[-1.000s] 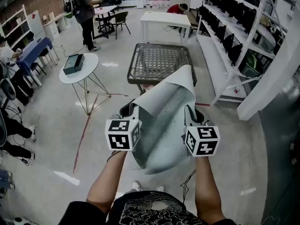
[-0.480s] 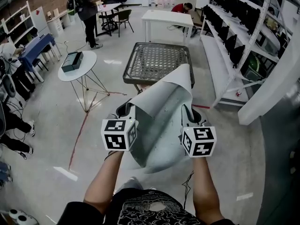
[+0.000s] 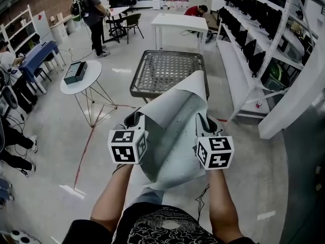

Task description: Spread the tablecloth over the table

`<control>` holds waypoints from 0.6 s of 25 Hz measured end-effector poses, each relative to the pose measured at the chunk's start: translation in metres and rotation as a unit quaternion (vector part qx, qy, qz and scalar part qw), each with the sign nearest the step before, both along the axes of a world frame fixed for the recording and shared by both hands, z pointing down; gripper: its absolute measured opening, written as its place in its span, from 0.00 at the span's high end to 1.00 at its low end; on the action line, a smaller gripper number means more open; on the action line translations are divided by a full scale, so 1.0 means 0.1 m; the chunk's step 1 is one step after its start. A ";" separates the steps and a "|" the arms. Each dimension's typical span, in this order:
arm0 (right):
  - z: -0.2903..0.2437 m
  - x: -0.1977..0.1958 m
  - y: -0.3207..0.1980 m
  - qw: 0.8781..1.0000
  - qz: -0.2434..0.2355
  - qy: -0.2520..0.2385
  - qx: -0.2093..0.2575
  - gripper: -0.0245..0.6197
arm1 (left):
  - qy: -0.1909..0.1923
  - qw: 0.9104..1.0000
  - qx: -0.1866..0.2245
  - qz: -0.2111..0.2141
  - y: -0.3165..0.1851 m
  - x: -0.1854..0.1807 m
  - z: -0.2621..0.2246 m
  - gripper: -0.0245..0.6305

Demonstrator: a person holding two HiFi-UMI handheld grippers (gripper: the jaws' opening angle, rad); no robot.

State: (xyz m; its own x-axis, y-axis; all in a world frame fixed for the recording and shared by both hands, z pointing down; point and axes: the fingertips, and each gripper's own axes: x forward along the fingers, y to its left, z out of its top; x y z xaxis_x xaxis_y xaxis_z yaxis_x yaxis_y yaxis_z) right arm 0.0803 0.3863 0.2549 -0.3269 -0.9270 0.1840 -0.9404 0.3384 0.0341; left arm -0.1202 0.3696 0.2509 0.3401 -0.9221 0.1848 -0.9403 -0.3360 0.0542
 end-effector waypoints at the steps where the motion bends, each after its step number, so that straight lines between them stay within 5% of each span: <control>1: 0.00 0.01 -0.07 1.000 0.001 0.001 -0.001 0.95 | 0.000 1.000 0.000 0.001 -0.07 0.01 0.00 0.95; 15: 0.10 -0.18 -1.62 0.999 0.013 0.023 -0.022 0.95 | 0.027 0.999 -0.012 0.012 -1.62 -0.15 0.16 0.95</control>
State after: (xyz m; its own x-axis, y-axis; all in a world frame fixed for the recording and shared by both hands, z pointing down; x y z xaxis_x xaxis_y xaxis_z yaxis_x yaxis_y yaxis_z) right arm 0.0623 0.2239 0.2651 -0.2942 -0.9256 0.2383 -0.9464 0.3169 0.0625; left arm -0.1355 0.2081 0.2669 0.3727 -0.9089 0.1872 -0.9272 -0.3569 0.1133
